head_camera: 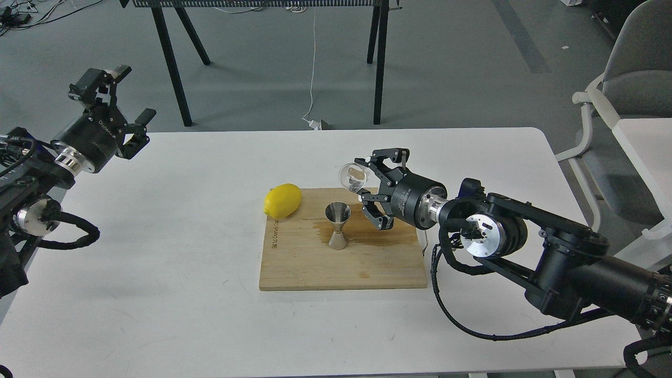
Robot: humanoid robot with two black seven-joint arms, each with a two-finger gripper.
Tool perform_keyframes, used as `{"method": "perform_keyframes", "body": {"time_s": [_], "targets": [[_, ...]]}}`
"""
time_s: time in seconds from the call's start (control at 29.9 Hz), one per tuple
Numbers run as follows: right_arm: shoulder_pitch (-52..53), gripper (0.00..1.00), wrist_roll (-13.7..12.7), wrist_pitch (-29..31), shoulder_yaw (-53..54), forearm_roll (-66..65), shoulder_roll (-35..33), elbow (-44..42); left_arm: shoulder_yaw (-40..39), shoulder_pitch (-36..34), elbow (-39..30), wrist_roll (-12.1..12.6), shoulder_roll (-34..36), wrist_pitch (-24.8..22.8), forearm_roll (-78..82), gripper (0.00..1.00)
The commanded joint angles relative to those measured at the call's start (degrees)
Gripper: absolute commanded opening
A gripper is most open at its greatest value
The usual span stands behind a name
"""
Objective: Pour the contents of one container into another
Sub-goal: 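Tilt the glass with the right gripper above the steel jigger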
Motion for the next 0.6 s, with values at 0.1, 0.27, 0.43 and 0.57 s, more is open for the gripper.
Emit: {"method": "perform_keyframes", "body": {"time_s": [0.1,0.27,0.43,0.57], "targets": [[0.1,0.46,-0.2,0.1,-0.5,-2.1,-0.3,1.1,0.0,-0.1,0.9,0.0,-1.1,0.0,0.0,1.00],[0.7,0.46,-0.2,0.1,-1.9,-2.7,-0.3,1.1,0.1,-0.1,1.5,0.0,-1.3,0.0,0.0,1.00],[1.7,0.46,-0.2,0.1,-3.4,-2.8,-0.3,1.1,0.1,-0.1,1.5,0.0,-1.3,0.0,0.0,1.00],[2.2,0.46,-0.2,0.0,-3.4,-4.2,-0.2,0.9,0.0,-0.1,1.5,0.0,-1.3,0.0,0.0,1.00]]}}
